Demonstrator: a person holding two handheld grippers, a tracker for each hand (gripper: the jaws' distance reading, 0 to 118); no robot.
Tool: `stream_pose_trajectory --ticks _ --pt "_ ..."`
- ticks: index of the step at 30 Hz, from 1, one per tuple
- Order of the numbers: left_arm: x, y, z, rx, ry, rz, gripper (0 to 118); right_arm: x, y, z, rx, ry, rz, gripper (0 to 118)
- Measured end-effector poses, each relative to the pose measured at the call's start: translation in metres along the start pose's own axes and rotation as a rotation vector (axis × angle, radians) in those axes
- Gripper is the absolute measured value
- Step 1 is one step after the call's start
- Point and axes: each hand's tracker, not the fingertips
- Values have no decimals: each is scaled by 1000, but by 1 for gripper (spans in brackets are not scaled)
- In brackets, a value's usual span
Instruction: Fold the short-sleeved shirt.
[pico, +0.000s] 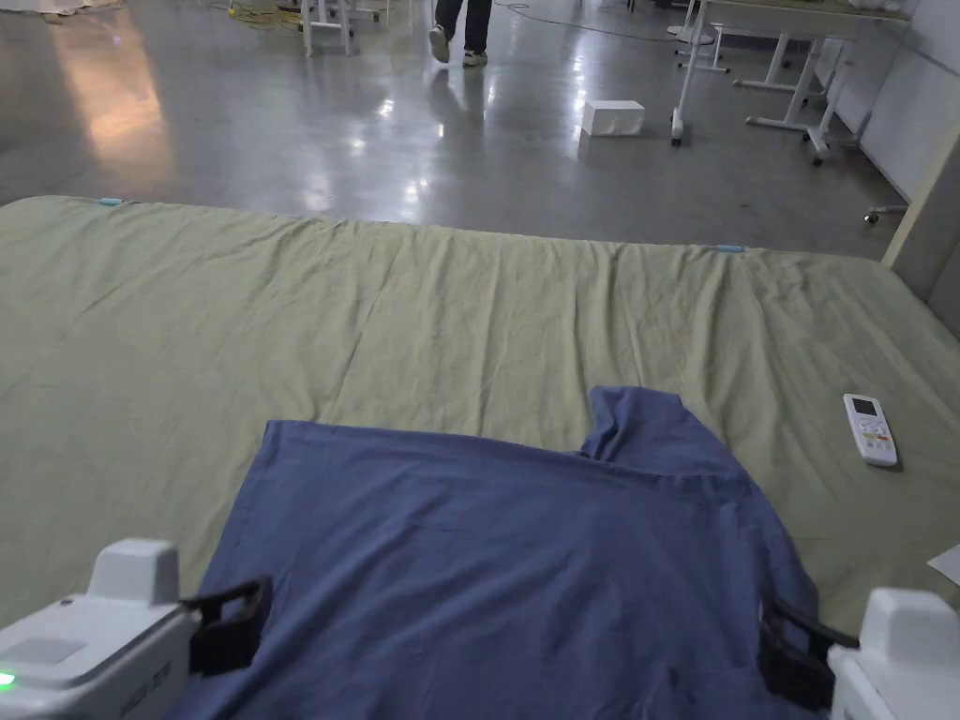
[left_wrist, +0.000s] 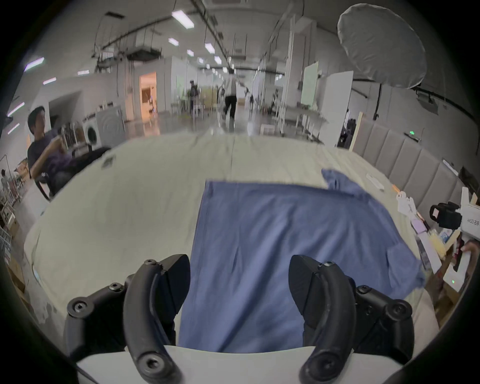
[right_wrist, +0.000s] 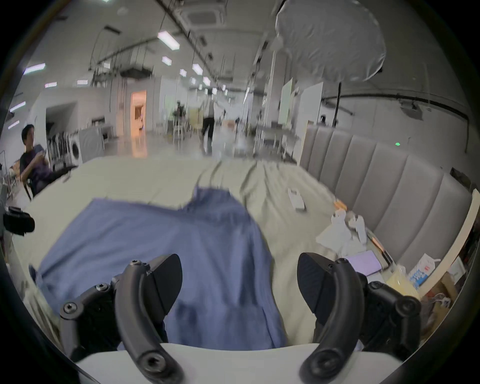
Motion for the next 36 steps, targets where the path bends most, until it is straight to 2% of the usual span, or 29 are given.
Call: stream_pose_trajectory --ticks 3,6,7,8,9,10,11,13,14,21,27,33,36 --pt "22 27 2 116 -34 23 69 -19 20 -5 120 -29 -30 94" --pt "44 48 7 246 -15 28 45 -33 39 -4 246 -44 -31 91" --pt "47 54 9 288 7 19 31 -35 44 -3 298 -31 -35 82" --pt "52 58 10 324 34 18 22 -36 47 -3 314 -17 -60 70" --pt "57 62 12 356 61 6 20 -39 50 -2 333 -21 -68 53" --pt "60 65 13 382 70 1 14 -42 55 -1 370 -43 -65 30" --pt "61 68 13 385 63 2 6 -45 59 0 397 -55 -49 15" --pt "64 72 15 401 67 -7 4 -48 64 0 390 -57 -54 2" --pt "65 74 15 400 66 -15 1 -50 65 -1 395 -48 -55 0" --pt "61 74 16 360 60 -20 1 -59 66 -4 381 -32 -22 0" --pt "13 56 18 86 42 0 1 -58 57 -13 339 -14 4 0" --pt "-43 0 28 -167 74 -7 1 -58 43 -26 261 14 7 0" --pt "-61 -25 29 -276 102 47 1 -63 39 -30 253 24 20 0"
